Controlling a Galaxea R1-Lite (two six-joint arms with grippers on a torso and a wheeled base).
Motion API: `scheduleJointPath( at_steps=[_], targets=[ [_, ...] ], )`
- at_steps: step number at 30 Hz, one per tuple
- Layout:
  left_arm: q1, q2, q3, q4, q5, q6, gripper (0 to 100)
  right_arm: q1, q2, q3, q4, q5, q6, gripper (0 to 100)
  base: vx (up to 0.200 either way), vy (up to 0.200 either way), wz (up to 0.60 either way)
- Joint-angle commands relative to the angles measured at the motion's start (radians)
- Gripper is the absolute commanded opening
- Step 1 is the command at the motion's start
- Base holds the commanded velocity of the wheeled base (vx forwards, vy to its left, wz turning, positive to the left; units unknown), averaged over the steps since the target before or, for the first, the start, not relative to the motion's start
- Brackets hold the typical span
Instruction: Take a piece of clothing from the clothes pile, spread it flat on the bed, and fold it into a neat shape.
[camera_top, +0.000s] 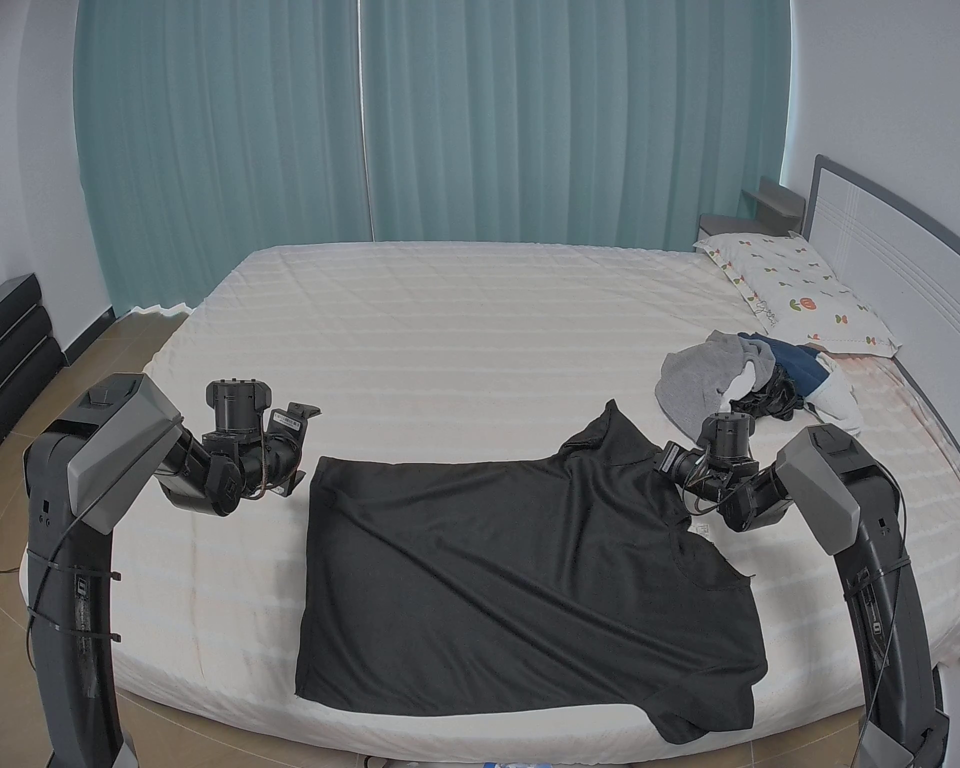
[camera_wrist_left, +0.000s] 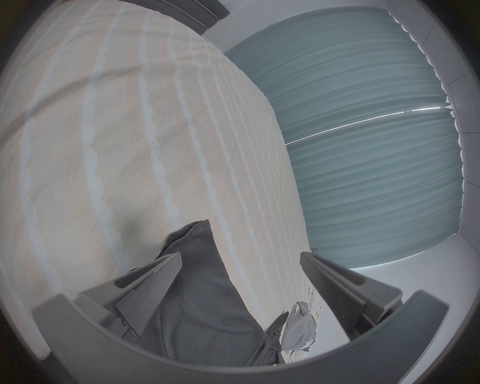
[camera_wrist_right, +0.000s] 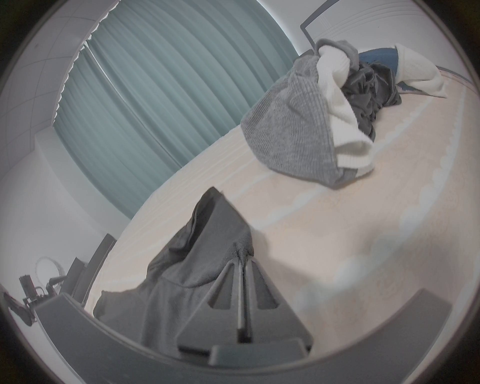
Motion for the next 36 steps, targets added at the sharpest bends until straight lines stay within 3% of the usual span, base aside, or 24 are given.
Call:
scheduleJointPath(
  at_steps=[1, 10, 21, 27, 36],
  targets=[
    [0.0, 0.003, 0.0, 0.0, 0.001, 0.0, 100, -0.004, 0.003, -0.042, -0.002, -0.022, 0.022, 0, 0.0, 0.0, 0.0],
    [0.0, 0.005, -0.002, 0.001, -0.001, 0.001, 100, -0.036, 0.006, -0.106, -0.003, -0.068, 0.047, 0, 0.0, 0.0, 0.0],
    [-0.003, 0.009, -0.005, 0.003, -0.001, 0.061, 100, -0.05, 0.009, -0.106, -0.022, -0.099, 0.045, 0, 0.0, 0.0, 0.0],
    [-0.017, 0.041, -0.009, 0.007, -0.001, 0.15, 100, -0.059, 0.026, -0.146, -0.02, -0.146, 0.044, 0, 0.0, 0.0, 0.0],
    [-0.023, 0.054, -0.034, 0.015, -0.001, 0.158, 100, -0.055, 0.014, -0.092, -0.022, -0.163, 0.042, 0, 0.0, 0.0, 0.0]
  ],
)
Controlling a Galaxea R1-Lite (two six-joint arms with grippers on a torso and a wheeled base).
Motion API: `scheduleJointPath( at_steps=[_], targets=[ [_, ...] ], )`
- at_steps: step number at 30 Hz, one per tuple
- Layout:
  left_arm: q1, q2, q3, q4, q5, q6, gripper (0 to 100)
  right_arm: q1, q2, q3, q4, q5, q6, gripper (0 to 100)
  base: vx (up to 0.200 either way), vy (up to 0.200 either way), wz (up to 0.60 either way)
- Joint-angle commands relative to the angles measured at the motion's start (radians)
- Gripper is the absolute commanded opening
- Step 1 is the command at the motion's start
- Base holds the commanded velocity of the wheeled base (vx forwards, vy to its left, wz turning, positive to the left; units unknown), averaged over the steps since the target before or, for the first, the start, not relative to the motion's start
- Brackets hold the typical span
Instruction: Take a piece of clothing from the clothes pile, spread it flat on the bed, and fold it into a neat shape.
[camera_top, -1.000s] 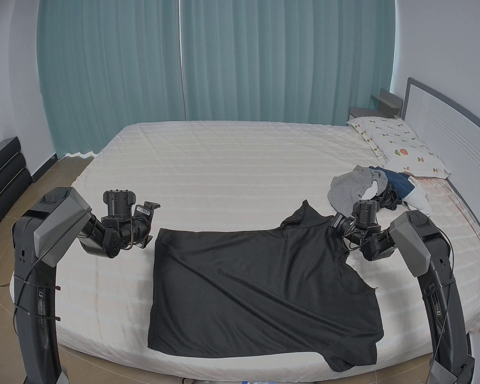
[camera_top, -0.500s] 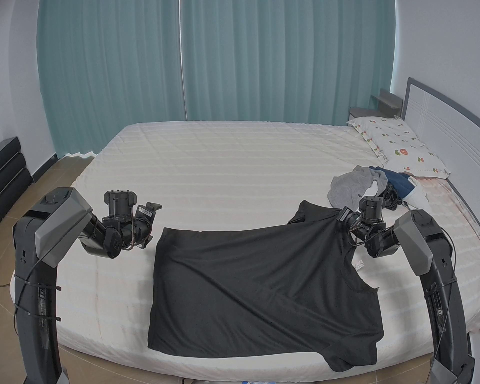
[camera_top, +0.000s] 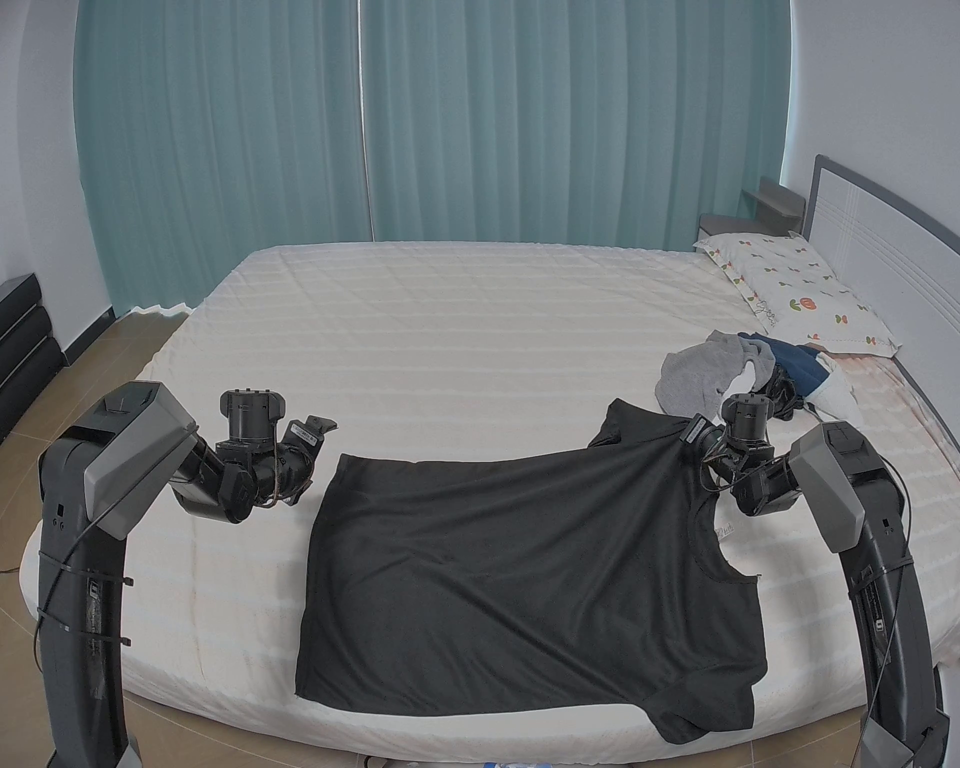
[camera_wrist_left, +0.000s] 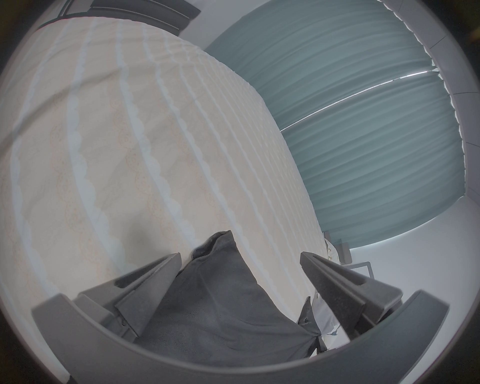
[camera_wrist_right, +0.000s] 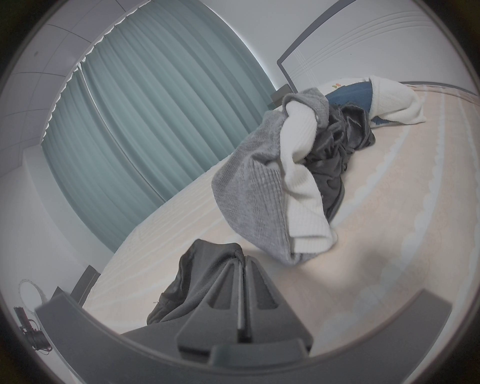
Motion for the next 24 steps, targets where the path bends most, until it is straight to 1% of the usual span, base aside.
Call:
scheduleJointPath(
  at_steps=[1, 3, 4, 7, 9, 11, 14, 15, 16, 18, 20, 24],
  targets=[
    [-0.007, 0.009, -0.008, 0.001, 0.0, 0.0, 100, 0.002, -0.021, 0.051, -0.003, -0.002, 0.0, 0, 0.0, 0.0, 0.0],
    [-0.008, 0.012, -0.01, 0.0, 0.0, 0.01, 100, 0.002, -0.039, 0.073, -0.008, -0.002, 0.0, 0, 0.0, 0.0, 0.0],
    [-0.001, 0.017, -0.019, 0.0, 0.0, 0.04, 100, 0.002, -0.058, 0.105, -0.016, 0.003, 0.003, 0, 0.0, 0.0, 0.0],
    [0.012, 0.055, -0.087, 0.003, 0.0, 0.094, 100, 0.006, -0.076, 0.151, -0.049, 0.012, 0.003, 0, 0.0, 0.0, 0.0],
    [0.012, 0.078, -0.116, 0.003, 0.0, 0.102, 100, 0.007, -0.077, 0.157, -0.059, 0.012, 0.003, 0, 0.0, 0.0, 0.0],
    [0.001, 0.132, -0.183, 0.005, 0.003, 0.122, 100, 0.009, -0.079, 0.169, -0.06, 0.012, 0.003, 0, 0.0, 0.0, 0.0],
    [-0.008, 0.149, -0.243, 0.051, 0.005, 0.143, 100, 0.009, -0.079, 0.175, -0.06, 0.011, 0.003, 0, 0.0, 0.0, 0.0],
    [-0.008, 0.149, -0.243, 0.051, 0.005, 0.143, 100, 0.009, -0.079, 0.175, -0.06, 0.011, 0.003, 0, 0.0, 0.0, 0.0],
    [-0.01, 0.155, -0.292, 0.107, 0.005, 0.149, 100, 0.006, -0.077, 0.175, -0.06, 0.012, 0.005, 0, 0.0, 0.0, 0.0],
    [-0.011, 0.165, -0.314, 0.135, 0.005, 0.148, 100, 0.006, -0.077, 0.18, -0.06, 0.012, 0.005, 0, 0.0, 0.0, 0.0],
    [-0.015, 0.179, -0.314, 0.135, 0.005, 0.149, 100, 0.006, -0.079, 0.189, -0.062, 0.012, 0.005, 0, 0.0, 0.0, 0.0],
    [-0.028, 0.198, -0.323, 0.133, 0.006, 0.178, 100, 0.01, -0.079, 0.189, -0.062, 0.012, 0.005, 0, 0.0, 0.0, 0.0]
  ],
)
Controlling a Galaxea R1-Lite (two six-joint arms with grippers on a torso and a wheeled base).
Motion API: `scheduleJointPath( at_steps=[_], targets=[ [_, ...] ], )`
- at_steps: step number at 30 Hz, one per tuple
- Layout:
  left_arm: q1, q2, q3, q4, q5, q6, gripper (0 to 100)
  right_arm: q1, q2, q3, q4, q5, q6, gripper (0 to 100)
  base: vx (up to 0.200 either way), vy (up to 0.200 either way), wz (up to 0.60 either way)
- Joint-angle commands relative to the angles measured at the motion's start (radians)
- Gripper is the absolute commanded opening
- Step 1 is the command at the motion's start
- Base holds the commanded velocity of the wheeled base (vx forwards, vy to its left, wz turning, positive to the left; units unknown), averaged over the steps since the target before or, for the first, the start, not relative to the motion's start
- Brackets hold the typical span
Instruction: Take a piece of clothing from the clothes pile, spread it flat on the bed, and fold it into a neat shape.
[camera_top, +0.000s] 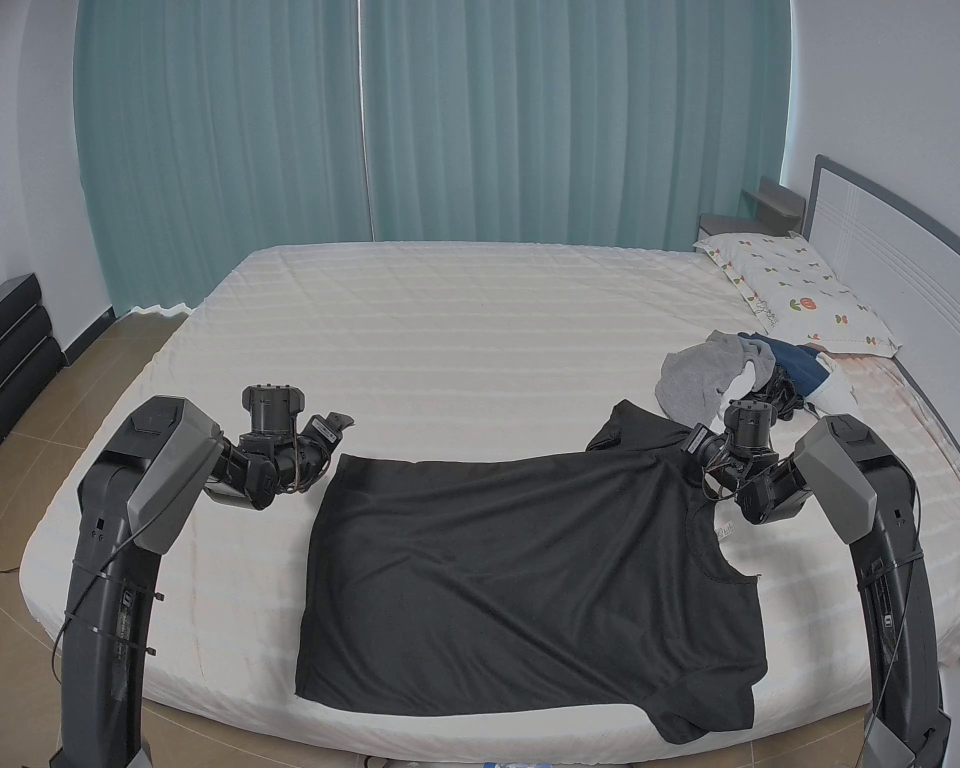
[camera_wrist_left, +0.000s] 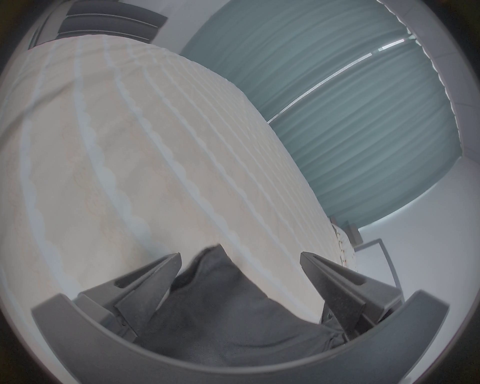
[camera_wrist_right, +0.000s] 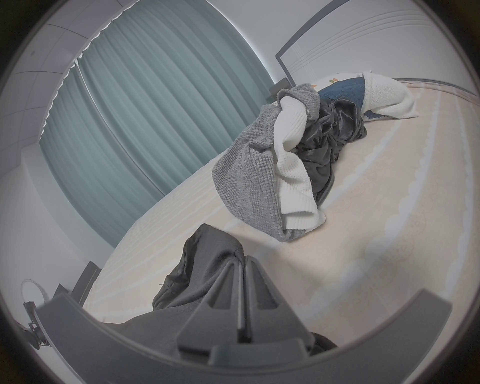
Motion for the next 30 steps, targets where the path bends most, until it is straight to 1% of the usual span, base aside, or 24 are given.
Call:
scheduleJointPath(
  at_steps=[1, 7, 16, 17, 20, 26, 29, 30],
  targets=[
    [-0.015, 0.045, -0.025, 0.0, 0.0, 0.023, 100, 0.007, -0.004, 0.005, -0.002, -0.001, 0.002, 0, 0.0, 0.0, 0.0],
    [-0.028, 0.084, -0.053, 0.006, 0.0, 0.072, 100, 0.014, -0.005, 0.009, -0.002, -0.004, 0.002, 0, 0.0, 0.0, 0.0],
    [-0.028, 0.091, -0.059, 0.012, 0.0, 0.082, 100, 0.011, -0.002, 0.028, -0.025, -0.004, 0.002, 0, 0.0, 0.0, 0.0],
    [-0.028, 0.091, -0.063, 0.01, 0.0, 0.082, 0, 0.011, -0.001, 0.028, -0.03, -0.004, 0.002, 0, 0.0, 0.0, 0.0],
    [-0.028, 0.104, -0.091, 0.012, 0.006, 0.077, 0, 0.011, 0.004, 0.028, -0.044, -0.002, 0.0, 0, 0.0, 0.0, 0.0],
    [-0.022, 0.139, -0.171, 0.004, 0.097, 0.074, 0, 0.022, 0.013, 0.007, -0.045, -0.001, 0.0, 0, 0.0, 0.0, 0.0],
    [-0.013, 0.145, -0.214, 0.003, 0.134, 0.036, 0, 0.022, 0.031, -0.024, -0.068, -0.01, 0.0, 0, 0.0, 0.0, 0.0],
    [-0.013, 0.145, -0.214, 0.003, 0.134, 0.036, 0, 0.022, 0.031, -0.024, -0.068, -0.01, 0.0, 0, 0.0, 0.0, 0.0]
  ],
)
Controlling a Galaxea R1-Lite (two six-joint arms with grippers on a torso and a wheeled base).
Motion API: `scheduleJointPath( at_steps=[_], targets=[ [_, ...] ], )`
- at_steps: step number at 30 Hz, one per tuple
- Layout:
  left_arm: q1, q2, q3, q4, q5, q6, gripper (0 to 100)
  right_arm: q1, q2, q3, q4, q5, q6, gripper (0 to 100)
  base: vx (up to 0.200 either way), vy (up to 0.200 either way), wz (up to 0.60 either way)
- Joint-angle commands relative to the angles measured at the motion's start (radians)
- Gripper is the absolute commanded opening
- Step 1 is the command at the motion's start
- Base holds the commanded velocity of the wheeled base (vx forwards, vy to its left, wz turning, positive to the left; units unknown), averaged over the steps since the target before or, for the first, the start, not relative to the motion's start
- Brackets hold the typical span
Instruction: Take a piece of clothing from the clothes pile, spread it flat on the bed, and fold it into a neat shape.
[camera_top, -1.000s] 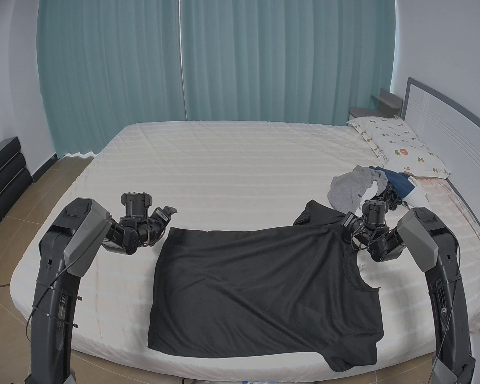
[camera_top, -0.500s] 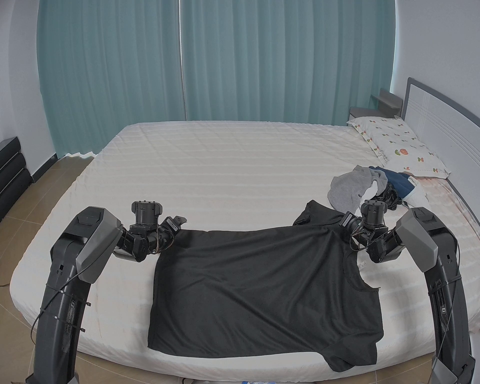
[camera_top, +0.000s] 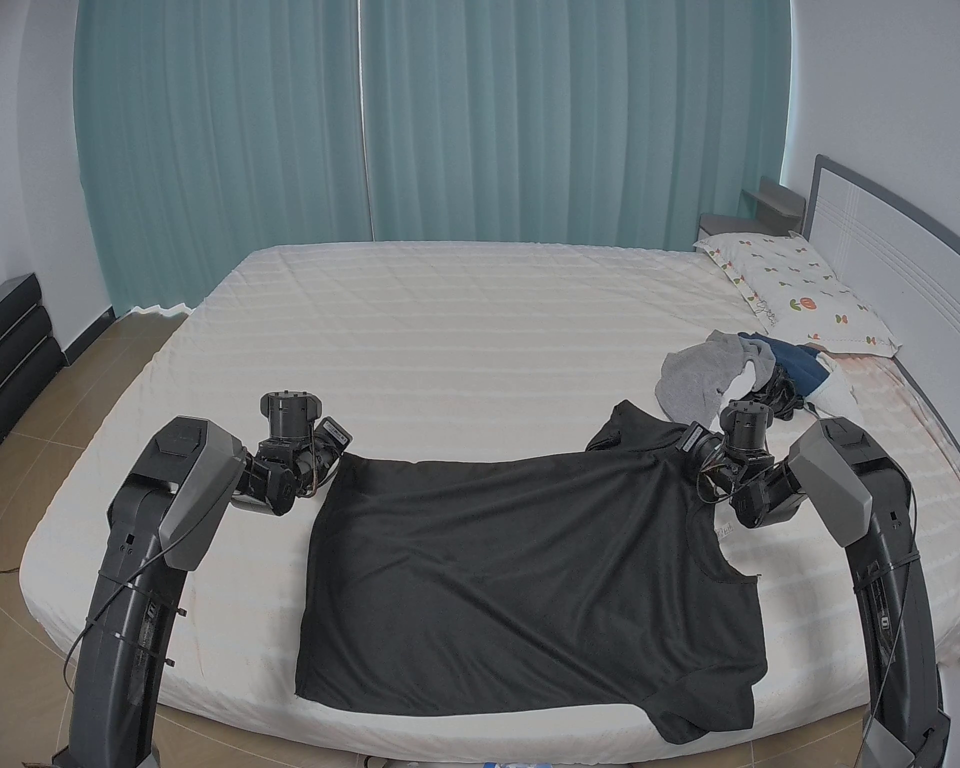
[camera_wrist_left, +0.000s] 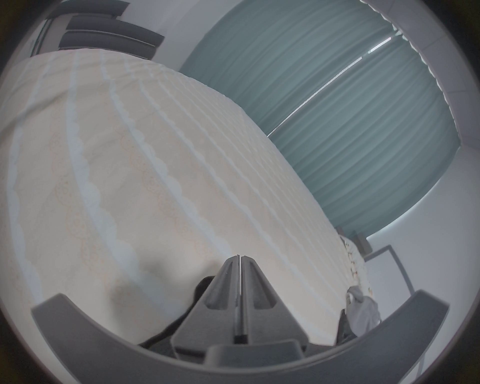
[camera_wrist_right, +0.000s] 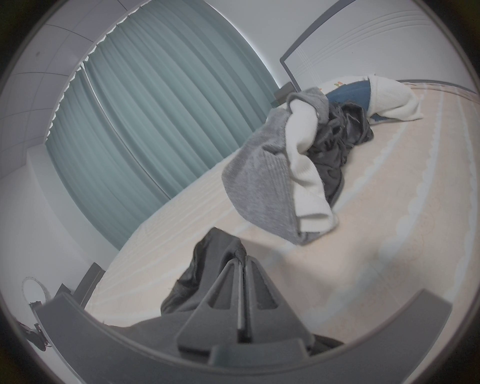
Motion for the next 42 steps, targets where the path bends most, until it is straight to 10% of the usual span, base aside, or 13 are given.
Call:
scheduleJointPath(
  at_steps=[1, 14, 15, 39, 40, 42],
  targets=[
    [0.014, 0.019, -0.056, -0.002, 0.016, -0.056, 0, 0.003, 0.026, -0.04, -0.03, -0.006, -0.001, 0, 0.0, 0.0, 0.0],
    [0.023, 0.011, -0.045, 0.009, 0.003, -0.109, 0, -0.003, 0.026, -0.063, -0.022, -0.007, -0.001, 0, 0.0, 0.0, 0.0],
    [0.018, 0.01, -0.037, 0.024, -0.001, -0.107, 100, 0.0, 0.032, -0.054, -0.022, -0.007, -0.002, 0, 0.0, 0.0, 0.0],
    [-0.029, 0.019, -0.024, 0.118, -0.047, -0.041, 100, 0.017, 0.024, -0.003, -0.031, -0.007, -0.004, 0, 0.0, 0.0, 0.0],
    [-0.029, 0.019, -0.025, 0.118, -0.047, -0.041, 0, 0.018, 0.026, -0.003, -0.031, -0.007, -0.004, 0, 0.0, 0.0, 0.0],
    [-0.029, 0.019, -0.028, 0.121, -0.045, -0.04, 0, 0.018, 0.027, -0.005, -0.031, -0.007, -0.004, 0, 0.0, 0.0, 0.0]
  ],
)
